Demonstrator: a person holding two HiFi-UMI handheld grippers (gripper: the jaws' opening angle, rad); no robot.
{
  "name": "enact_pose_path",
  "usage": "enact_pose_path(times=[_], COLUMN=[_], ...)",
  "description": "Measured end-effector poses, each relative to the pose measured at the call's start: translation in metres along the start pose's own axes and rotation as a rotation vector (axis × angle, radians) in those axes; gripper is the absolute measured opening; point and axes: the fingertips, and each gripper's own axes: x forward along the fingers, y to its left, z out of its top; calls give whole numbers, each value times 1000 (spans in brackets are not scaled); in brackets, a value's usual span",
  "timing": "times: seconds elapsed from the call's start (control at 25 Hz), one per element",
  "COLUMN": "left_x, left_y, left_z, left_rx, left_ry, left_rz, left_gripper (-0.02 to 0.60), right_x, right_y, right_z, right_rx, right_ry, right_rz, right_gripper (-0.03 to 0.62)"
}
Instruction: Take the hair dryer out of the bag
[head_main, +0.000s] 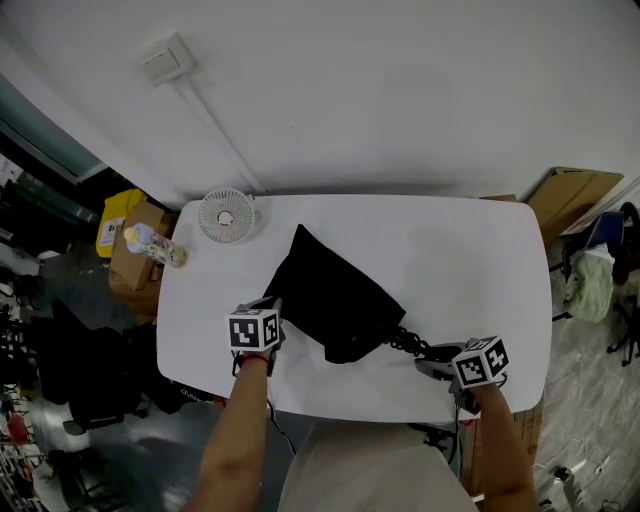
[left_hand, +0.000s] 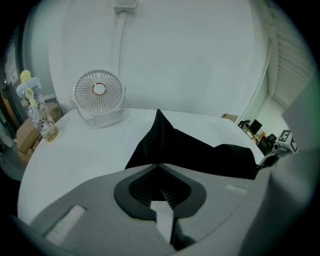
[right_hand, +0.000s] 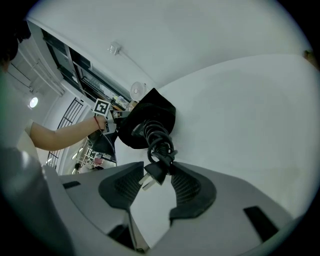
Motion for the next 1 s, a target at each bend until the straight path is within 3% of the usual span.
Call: enact_pose_path(times=[0.44, 1.0], left_x=[-19, -50], left_y=[23, 33], left_z=[-21, -41], left_rx=[-38, -51], left_ry=[15, 15], left_rz=[71, 87], left_gripper=[15, 15], right_x=[-22, -41], right_y=[-11, -21], right_z=[-4, -16], right_rx=[-18, 27], right_ry=[4, -55], right_rz=[7, 35], right_gripper=[179, 173])
